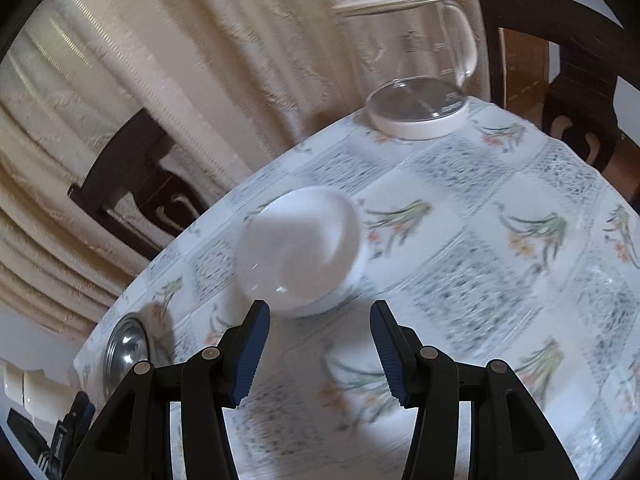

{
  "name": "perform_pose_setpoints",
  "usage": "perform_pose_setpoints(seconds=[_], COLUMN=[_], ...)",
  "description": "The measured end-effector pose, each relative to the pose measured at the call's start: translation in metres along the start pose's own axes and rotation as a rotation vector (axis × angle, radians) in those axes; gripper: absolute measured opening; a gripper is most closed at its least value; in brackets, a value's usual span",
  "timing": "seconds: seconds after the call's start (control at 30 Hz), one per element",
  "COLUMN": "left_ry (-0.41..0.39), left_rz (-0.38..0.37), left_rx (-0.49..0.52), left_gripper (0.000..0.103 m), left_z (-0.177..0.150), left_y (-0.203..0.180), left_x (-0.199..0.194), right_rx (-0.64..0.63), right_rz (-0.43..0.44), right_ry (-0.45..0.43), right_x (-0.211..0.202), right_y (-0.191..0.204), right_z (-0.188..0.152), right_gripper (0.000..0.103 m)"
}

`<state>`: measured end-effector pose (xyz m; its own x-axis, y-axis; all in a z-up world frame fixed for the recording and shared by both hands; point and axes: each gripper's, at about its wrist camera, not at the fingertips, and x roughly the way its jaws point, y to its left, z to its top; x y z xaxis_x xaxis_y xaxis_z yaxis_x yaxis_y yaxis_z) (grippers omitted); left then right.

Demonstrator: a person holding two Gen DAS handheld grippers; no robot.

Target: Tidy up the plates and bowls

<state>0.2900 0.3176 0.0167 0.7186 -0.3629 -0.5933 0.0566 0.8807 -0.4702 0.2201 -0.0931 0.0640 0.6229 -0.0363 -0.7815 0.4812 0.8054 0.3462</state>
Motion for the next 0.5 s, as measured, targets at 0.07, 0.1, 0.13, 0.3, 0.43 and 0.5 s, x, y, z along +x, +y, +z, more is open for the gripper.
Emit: perform_pose_setpoints(seconds=[0.07, 0.1, 0.13, 0.3, 0.43, 0.5], left_ry=[-0.015, -0.024, -0.035, -0.111, -0.104, -0.070], left_rz=[0.006, 0.008, 0.011, 0.067, 0.054, 0.022], left_rx=[0.012, 0.018, 0.024, 0.072, 0.124, 0.172], left_gripper=[0.057, 0.057, 0.057, 0.057, 0.057, 0.057], left_z=[0.001, 0.002, 0.004, -0.001, -0.006, -0.008], left_y=[-0.003, -0.005, -0.007, -0.021, -0.051, -0.074], left_x=[-0.005, -0.008, -0.011, -0.035, -0.038, -0.032], right_rx=[0.002, -0.002, -0.007, -0.035, -0.034, -0.032], right_rz=[0.024, 0.038, 0.053, 0.096, 0.129, 0.138], right_ry=[0.005, 0.012, 0.022, 0.060, 0.115, 0.127], right_x=[0.001, 0.003, 0.005, 0.025, 0.047, 0.052], right_y=[-0.008, -0.011, -0.013, -0.026, -0.032, -0.034], right_z=[0.005, 0.008, 0.011, 0.025, 0.032, 0.032], right_gripper=[0.055, 0.055, 0.055, 0.055, 0.055, 0.055])
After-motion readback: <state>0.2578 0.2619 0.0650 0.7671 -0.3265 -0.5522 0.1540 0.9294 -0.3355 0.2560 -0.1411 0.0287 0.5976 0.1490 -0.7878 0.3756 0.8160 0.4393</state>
